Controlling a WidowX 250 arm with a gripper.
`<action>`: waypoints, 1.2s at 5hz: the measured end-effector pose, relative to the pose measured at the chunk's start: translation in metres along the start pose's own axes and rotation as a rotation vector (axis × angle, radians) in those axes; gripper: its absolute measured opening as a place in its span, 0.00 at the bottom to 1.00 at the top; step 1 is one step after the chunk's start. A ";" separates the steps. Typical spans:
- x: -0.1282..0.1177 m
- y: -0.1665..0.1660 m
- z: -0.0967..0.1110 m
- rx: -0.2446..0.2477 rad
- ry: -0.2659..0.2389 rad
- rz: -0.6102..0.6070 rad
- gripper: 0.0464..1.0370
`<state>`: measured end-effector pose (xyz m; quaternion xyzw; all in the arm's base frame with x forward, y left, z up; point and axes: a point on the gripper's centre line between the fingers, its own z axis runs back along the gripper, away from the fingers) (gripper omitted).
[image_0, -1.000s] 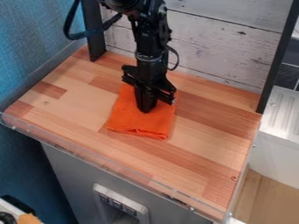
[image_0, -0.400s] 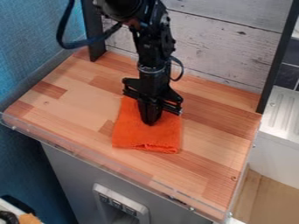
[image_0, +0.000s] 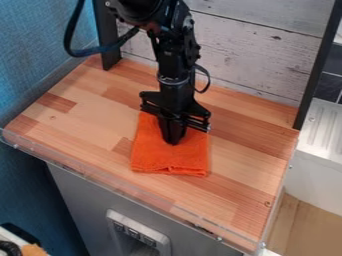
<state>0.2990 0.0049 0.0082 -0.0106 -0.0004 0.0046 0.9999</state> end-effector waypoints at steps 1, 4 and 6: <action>-0.004 0.000 0.000 0.000 0.005 0.014 0.02; -0.002 -0.014 0.025 0.026 0.040 0.014 0.46; 0.022 -0.024 0.059 0.032 0.021 0.006 0.96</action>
